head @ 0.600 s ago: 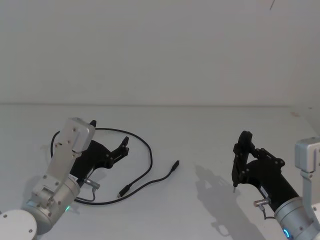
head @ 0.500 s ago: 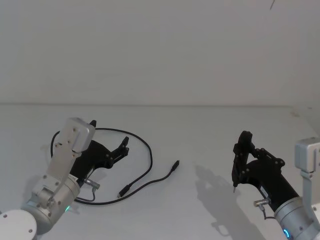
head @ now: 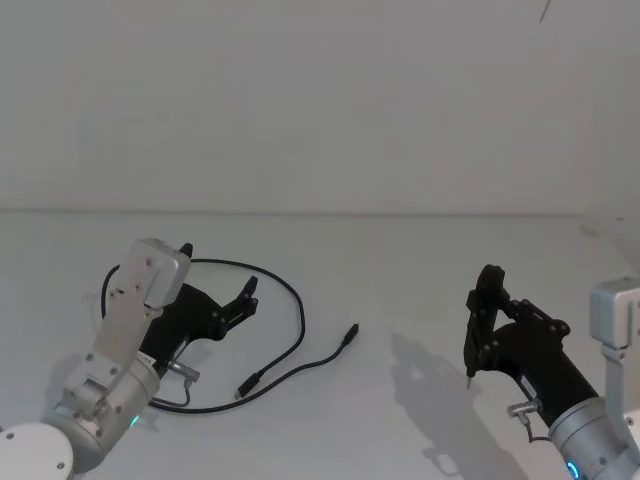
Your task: Pick up the data cable with the one hand.
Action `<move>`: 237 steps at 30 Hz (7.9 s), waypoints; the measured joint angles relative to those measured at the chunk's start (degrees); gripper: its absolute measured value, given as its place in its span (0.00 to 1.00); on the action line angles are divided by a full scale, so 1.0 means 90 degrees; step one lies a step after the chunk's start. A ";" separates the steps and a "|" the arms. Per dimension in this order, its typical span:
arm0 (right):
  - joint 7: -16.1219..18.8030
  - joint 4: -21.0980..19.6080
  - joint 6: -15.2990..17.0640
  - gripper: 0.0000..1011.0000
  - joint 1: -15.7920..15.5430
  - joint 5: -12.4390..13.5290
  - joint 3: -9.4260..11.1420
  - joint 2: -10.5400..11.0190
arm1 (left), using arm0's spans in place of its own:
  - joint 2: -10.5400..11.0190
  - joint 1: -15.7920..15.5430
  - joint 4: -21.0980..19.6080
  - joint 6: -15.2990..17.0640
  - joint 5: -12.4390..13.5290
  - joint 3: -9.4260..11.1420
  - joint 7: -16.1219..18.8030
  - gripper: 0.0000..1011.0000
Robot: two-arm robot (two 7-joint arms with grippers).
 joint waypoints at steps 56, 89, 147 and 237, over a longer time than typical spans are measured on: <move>0.0000 0.0001 0.0000 0.28 0.0000 0.0001 0.0000 0.0000 | -0.0091 -0.1276 0.1084 0.2284 -0.0868 0.0654 -0.2518 0.99; 0.0000 0.0001 0.0000 0.28 0.0000 0.0001 0.0000 0.0000 | 0.0086 -0.1552 0.1261 0.2741 -0.0957 0.0979 -0.3017 0.76; 0.0000 0.0001 0.0000 0.28 0.0000 0.0001 0.0000 0.0000 | 0.0244 -0.1060 0.0677 0.2207 -0.1467 0.0553 -0.3658 0.04; 0.1295 0.1789 -0.1013 0.28 0.1378 0.0678 -0.0024 -0.1135 | 0.0572 -0.0814 0.0212 0.2252 -0.1880 0.0379 -0.3985 0.04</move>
